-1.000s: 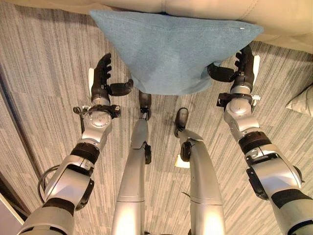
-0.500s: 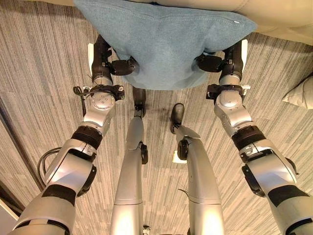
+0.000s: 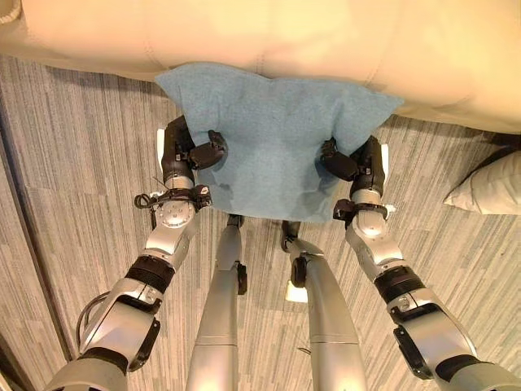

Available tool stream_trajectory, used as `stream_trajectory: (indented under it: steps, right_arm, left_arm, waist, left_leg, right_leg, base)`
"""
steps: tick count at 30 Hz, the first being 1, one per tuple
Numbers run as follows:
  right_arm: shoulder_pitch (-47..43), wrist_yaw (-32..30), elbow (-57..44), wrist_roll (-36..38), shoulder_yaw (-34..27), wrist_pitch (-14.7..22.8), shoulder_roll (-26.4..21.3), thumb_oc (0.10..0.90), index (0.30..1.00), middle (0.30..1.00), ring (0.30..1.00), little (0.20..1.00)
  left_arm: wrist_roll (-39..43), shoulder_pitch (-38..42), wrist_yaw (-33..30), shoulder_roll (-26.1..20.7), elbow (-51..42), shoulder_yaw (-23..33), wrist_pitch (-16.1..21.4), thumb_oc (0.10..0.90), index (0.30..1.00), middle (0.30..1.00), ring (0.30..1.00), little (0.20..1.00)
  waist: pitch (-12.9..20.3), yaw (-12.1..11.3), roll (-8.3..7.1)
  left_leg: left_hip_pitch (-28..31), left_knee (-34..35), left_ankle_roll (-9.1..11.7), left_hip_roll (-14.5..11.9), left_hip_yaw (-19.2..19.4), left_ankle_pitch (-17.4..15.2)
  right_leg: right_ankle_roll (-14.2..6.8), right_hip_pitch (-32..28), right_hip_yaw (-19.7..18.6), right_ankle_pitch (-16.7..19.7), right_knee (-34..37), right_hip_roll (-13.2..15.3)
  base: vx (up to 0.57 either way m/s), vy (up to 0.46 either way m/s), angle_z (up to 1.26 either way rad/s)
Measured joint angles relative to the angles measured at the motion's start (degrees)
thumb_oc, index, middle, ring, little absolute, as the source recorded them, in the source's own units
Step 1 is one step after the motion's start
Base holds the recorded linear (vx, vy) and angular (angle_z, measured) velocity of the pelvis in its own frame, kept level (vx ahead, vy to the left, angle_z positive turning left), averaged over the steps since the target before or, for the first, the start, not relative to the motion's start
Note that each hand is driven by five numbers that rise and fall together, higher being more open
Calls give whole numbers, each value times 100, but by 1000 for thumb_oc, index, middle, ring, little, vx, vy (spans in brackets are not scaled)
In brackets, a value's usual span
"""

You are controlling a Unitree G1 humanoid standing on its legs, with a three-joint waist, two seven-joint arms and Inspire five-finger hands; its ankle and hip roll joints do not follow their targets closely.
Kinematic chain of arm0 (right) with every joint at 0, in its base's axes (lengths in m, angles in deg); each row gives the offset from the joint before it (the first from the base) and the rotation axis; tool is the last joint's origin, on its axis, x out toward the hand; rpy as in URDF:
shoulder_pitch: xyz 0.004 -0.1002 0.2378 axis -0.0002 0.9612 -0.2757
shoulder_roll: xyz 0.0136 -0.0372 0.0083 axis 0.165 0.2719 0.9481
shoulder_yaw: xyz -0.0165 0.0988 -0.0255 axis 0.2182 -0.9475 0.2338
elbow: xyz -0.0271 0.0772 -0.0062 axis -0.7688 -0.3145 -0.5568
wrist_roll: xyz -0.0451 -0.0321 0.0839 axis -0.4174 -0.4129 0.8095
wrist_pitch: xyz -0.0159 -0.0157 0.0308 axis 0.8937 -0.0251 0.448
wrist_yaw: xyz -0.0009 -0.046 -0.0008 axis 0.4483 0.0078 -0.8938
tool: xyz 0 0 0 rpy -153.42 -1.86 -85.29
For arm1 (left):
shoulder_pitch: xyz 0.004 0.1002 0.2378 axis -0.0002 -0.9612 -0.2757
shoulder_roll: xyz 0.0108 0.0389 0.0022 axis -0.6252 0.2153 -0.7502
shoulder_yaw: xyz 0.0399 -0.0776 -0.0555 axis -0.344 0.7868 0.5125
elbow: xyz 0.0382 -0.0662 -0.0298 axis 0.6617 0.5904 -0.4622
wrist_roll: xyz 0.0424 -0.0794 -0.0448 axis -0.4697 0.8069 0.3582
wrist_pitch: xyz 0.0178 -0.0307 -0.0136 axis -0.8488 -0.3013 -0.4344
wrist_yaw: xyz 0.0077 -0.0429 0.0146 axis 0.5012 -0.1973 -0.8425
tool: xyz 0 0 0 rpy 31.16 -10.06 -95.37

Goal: Pick up all the scattered cushions and arrange them neatly on the sofa.

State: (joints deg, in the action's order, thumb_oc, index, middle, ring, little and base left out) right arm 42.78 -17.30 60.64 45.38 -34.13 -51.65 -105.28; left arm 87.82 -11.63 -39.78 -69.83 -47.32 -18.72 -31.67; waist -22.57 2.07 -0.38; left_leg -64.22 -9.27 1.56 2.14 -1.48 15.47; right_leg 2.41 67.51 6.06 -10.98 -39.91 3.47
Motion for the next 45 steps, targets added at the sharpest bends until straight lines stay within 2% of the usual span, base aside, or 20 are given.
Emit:
stream_trajectory:
  steps: [1, 4, 6, 9, 10, 11, 12, 13, 16, 19, 22, 26, 27, 34, 36, 37, 38, 41, 43, 45]
  right_arm:
    - [58, -5, -214, -1, -36, 0, 67, 400, 300, 300, 300, 300]
    - [955, 133, -846, -35, -188, 4, 208, 400, 300, 300, 300, 300]
    - [1866, 306, -1277, -123, -171, 255, 299, 400, 300, 300, 300, 300]
    - [2479, 538, -1466, -325, -161, 314, 288, 400, 300, 300, 300, 300]
    - [2910, 667, -1554, -436, -166, 306, 148, 400, 300, 300, 300, 300]
    - [3272, 819, -1686, -496, -207, 248, 15, 400, 300, 300, 300, 300]
    - [3565, 888, -1718, -540, -193, 224, -28, 400, 300, 300, 300, 300]
    - [3721, 955, -1709, -564, -201, 185, -74, 400, 300, 300, 300, 300]
    - [4007, 1270, -1712, -678, -285, 51, -28, 400, 300, 300, 300, 300]
    - [4114, 1493, -1711, -681, -287, -63, -14, 400, 300, 300, 300, 300]
    - [4190, 1504, -1717, -681, -451, -119, -73, 400, 300, 300, 300, 300]
    - [4178, 1500, -1725, -713, -554, -131, -104, 400, 300, 300, 300, 300]
    - [4189, 1540, -1738, -780, -504, -260, -48, 400, 300, 300, 300, 300]
    - [4268, 1609, -1874, -880, -409, -365, 11, 400, 300, 300, 300, 300]
    - [4268, 1610, -1874, -886, -403, -376, 97, 400, 300, 300, 300, 300]
    - [4249, 1612, -1875, -914, -401, -376, 140, 400, 300, 300, 300, 300]
    - [4246, 1618, -1882, -930, -396, -377, 164, 400, 300, 300, 300, 300]
    - [4170, 1619, -1892, -989, -363, -377, 174, 400, 300, 300, 300, 300]
    - [4171, 1630, -1892, -1017, -269, -393, 135, 400, 300, 300, 300, 300]
    - [4184, 1714, -1893, -1098, -229, -397, 123, 400, 300, 300, 300, 300]
  left_arm:
    - [-13, -101, 35, 19, -207, 98, -11, 400, 300, 300, 300, 300]
    - [-32, -1224, 159, 93, -888, 90, 23, 400, 300, 300, 300, 300]
    - [-132, -2159, 353, 149, -1313, 62, 261, 400, 300, 300, 300, 300]
    - [-128, -2858, 595, 170, -1437, 163, 403, 400, 300, 300, 300, 300]
    - [-131, -3220, 772, 159, -1477, 92, 401, 400, 300, 300, 300, 300]
    - [-139, -3581, 941, 145, -1600, 89, 329, 400, 300, 300, 300, 300]
    - [-168, -3793, 1015, 178, -1616, 23, 301, 400, 300, 300, 300, 300]
    - [-212, -3927, 1063, 158, -1603, -17, 288, 400, 300, 300, 300, 300]
    - [-257, -4267, 1193, 121, -1570, 38, 190, 400, 300, 300, 300, 300]
    - [-359, -4410, 1224, 211, -1552, 183, 126, 400, 300, 300, 300, 300]
    - [-370, -4431, 1368, 373, -1495, 161, 72, 400, 300, 300, 300, 300]
    - [-378, -4441, 1440, 455, -1398, 72, 60, 400, 300, 300, 300, 300]
    - [-391, -4607, 1438, 455, -1395, 130, -15, 400, 300, 300, 300, 300]
    - [-476, -4628, 1433, 307, -1396, 229, -37, 400, 300, 300, 300, 300]
    - [-476, -4616, 1433, 249, -1396, 249, -37, 400, 300, 300, 300, 300]
    - [-492, -4593, 1434, 233, -1396, 294, -37, 400, 300, 300, 300, 300]
    - [-536, -4567, 1434, 188, -1398, 309, -35, 400, 300, 300, 300, 300]
    - [-586, -4547, 1426, 202, -1365, 366, -38, 400, 300, 300, 300, 300]
    - [-589, -4548, 1427, 186, -1334, 422, -38, 400, 300, 300, 300, 300]
    - [-587, -4552, 1423, 152, -1296, 428, -38, 400, 300, 300, 300, 300]
  waist:
    - [-589, -39, -42]
    - [-445, -123, -83]
    - [406, -143, -101]
    - [742, -185, -86]
    - [1050, -191, -48]
    - [1090, -208, 13]
    - [1128, -193, 82]
    - [1145, -178, 100]
    - [1282, -148, 103]
    - [1320, -162, -10]
    - [1375, -258, -61]
    - [1478, -290, -47]
    - [1491, -296, -71]
    - [1486, -407, -147]
    - [1480, -417, -158]
    - [1472, -416, -150]
    - [1457, -411, -178]
    - [1359, -389, -147]
    - [1286, -346, -115]
    - [1254, -272, -168]
  left_leg:
    - [632, 19, -24, 21, -16, 37]
    - [1745, 402, 13, 18, -157, 5]
    - [1948, 561, 50, 8, -242, -122]
    - [2755, 780, 54, -35, -214, -294]
    - [3021, 821, 231, -31, -199, -602]
    - [3391, 853, 238, -85, -167, -708]
    - [3686, 858, 158, -138, -150, -539]
    - [3906, 866, 16, -131, -174, -490]
    - [4486, 1060, -21, -111, -228, -505]
    - [5069, 921, -33, -88, -233, -509]
    - [5207, 832, 36, -122, -184, -594]
    - [5137, 867, -59, -122, 193, -740]
    - [5454, 1202, -204, -73, 249, -803]
    - [5806, 1269, -457, 54, 463, -897]
    - [5941, 1269, -534, 58, 500, -954]
    - [6038, 1268, -585, 22, 537, -994]
    - [6092, 1226, -672, -19, 530, -1108]
    - [6090, 1185, -896, -4, 546, -1306]
    - [6190, 1278, -887, -24, 538, -1315]
    - [6272, 1371, -753, -19, 531, -1303]
  right_leg:
    - [-12, -643, 15, 6, 46, 23]
    - [-84, -1713, 131, -54, 337, 42]
    - [-313, -1939, 153, -208, 519, 20]
    - [-213, -2808, 163, -205, 871, -52]
    - [-144, -3215, 171, -183, 1219, -69]
    - [-117, -3760, 252, -55, 1524, -109]
    - [-140, -4184, 344, -47, 1742, -163]
    - [-183, -4486, 385, -90, 1841, -174]
    - [-209, -5182, 449, -107, 2222, -189]
    - [-240, -6112, 511, -108, 2723, -246]
    - [-78, -6636, 749, 85, 3233, -333]
    - [-96, -6618, 791, 96, 3350, -360]
    - [-178, -6794, 702, 112, 3461, -320]
    - [-528, -6951, 312, 247, 3373, -139]
    - [-647, -6935, 292, 231, 3112, -109]
    - [-760, -6639, 262, 160, 2351, -66]
    - [-1055, -6222, 128, -33, 1537, 34]
    - [-1059, -5659, 76, -57, 865, 217]
    - [-982, -5384, -5, -70, 1456, 153]
    - [-878, -5058, -143, 311, 2485, -69]
  base:
    - [-63, -35, 6]
    - [31, -41, 7]
    - [75, -56, 11]
    - [160, -80, -1]
    - [264, -122, 8]
    - [260, -121, 15]
    - [146, -81, 18]
    - [144, -69, 30]
    - [186, -99, 18]
    - [176, -26, 20]
    - [174, 102, 29]
    - [265, 160, 8]
    - [216, 130, -15]
    - [121, 163, -20]
    - [63, 162, -19]
    - [70, 199, -18]
    - [80, 164, -16]
    - [155, 66, -16]
    - [282, -22, -7]
    - [249, -70, 17]
